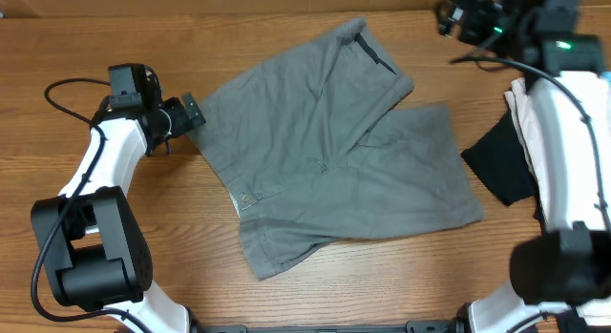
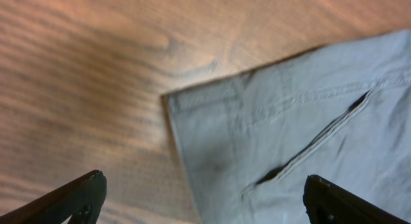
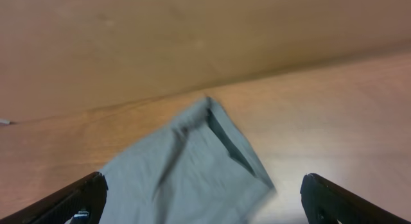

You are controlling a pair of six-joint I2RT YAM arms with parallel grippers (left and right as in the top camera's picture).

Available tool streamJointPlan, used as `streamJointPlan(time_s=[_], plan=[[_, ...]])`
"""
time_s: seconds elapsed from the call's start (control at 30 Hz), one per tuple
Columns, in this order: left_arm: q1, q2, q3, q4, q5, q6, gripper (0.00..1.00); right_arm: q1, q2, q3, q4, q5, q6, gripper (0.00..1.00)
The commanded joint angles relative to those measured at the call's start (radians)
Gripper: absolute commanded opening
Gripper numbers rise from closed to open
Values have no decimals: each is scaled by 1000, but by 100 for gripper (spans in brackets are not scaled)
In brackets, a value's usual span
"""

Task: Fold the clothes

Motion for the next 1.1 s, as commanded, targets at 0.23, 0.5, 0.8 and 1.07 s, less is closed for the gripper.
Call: streamJointPlan(time_s=[0.23, 0.5, 0.8, 1.07], plan=[[-9, 98, 16, 98, -15, -3, 100, 126, 331, 42, 304, 18, -3, 100], [-9, 177, 15, 151, -2, -7, 100, 159, 518, 121, 468, -62, 53, 100], [-9, 204, 15, 173, -6, -10, 100, 227, 619, 127, 601, -64, 135, 100], [-14, 204, 15, 232, 93, -9, 100, 234, 663, 127, 618, 14, 161, 100]])
